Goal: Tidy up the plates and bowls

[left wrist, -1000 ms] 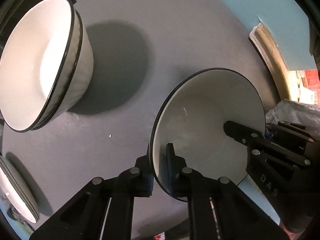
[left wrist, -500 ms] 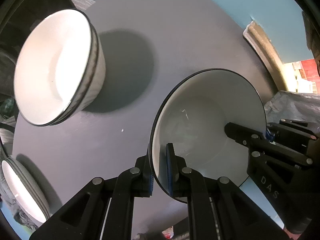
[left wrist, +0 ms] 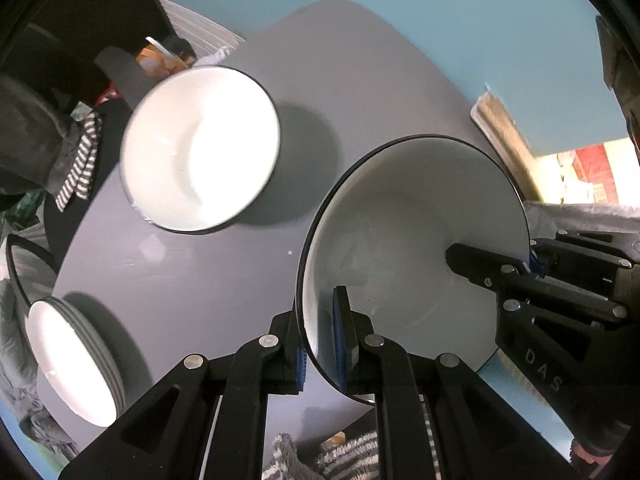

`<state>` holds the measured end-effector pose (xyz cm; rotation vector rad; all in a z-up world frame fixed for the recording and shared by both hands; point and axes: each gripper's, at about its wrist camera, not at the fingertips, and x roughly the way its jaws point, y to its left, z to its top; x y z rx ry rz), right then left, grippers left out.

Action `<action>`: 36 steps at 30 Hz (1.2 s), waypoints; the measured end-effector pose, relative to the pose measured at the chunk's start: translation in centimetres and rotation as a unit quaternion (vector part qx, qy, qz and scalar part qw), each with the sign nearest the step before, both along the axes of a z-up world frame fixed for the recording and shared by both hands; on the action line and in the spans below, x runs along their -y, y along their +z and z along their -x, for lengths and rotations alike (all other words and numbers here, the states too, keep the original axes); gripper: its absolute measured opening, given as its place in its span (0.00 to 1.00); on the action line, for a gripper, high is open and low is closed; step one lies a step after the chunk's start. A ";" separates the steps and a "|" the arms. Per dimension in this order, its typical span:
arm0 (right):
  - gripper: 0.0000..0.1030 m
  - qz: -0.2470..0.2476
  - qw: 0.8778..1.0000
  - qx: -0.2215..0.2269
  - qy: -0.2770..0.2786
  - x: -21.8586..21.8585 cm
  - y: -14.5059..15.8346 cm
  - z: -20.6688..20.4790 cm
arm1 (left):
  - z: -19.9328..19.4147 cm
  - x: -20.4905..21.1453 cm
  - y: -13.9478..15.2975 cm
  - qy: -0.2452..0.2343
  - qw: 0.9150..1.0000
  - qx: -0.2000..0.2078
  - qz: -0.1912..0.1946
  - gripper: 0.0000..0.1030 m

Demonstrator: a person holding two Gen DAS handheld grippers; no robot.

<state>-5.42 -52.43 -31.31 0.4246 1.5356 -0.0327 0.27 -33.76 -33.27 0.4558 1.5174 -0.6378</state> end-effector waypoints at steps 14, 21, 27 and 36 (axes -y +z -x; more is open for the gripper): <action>0.07 0.009 0.997 0.036 0.075 -4.3 2.7 -5.1 | -4.9 -4.3 2.1 0.075 0.997 0.035 0.002 0.10; 0.07 -0.002 0.995 0.030 0.098 -5.3 2.1 -8.0 | -8.2 -5.2 1.3 0.102 0.994 0.037 -0.013 0.10; 0.07 -0.021 0.994 0.004 0.103 -5.7 0.4 -10.2 | -10.1 -5.3 -0.2 0.121 0.992 0.030 -0.028 0.10; 0.07 -0.027 0.993 -0.013 0.112 -6.1 -1.1 -11.4 | -10.8 -5.5 -1.5 0.135 0.990 0.014 -0.041 0.10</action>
